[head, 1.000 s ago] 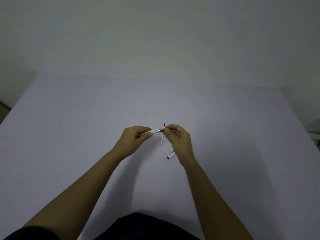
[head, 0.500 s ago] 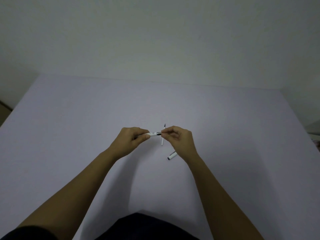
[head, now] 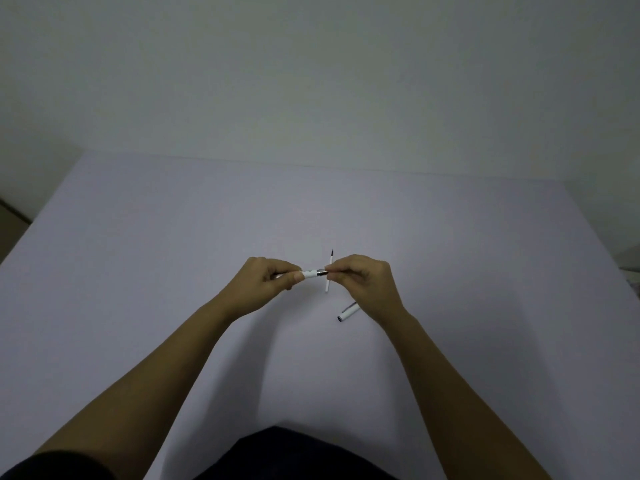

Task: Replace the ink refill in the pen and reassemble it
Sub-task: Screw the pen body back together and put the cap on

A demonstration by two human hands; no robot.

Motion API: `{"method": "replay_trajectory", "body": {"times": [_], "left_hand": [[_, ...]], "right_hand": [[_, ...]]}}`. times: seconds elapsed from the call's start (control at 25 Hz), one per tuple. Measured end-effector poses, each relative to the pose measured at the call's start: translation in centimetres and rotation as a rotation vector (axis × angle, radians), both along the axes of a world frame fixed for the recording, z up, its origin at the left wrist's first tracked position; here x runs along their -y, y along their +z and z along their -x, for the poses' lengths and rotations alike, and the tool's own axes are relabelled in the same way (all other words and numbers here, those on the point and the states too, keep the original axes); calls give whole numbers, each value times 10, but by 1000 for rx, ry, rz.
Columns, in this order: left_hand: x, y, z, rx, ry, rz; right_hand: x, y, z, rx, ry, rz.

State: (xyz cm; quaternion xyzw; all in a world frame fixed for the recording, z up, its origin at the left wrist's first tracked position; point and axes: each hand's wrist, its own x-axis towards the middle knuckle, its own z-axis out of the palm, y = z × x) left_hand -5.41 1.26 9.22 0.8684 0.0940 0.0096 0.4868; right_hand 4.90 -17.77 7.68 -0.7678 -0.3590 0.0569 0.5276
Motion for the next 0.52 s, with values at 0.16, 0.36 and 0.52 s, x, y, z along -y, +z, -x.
{"method": "replay_trajectory", "body": {"times": [0.16, 0.36, 0.52], "left_hand": [[6, 3, -1, 212, 39, -191], [12, 3, -1, 382, 59, -297], [9, 5, 0, 415, 35, -327]], "right_hand": [[-4, 6, 1, -16, -46, 22], [-11, 16, -1, 61, -119, 150], [-14, 25, -5, 69, -65, 354]]}}
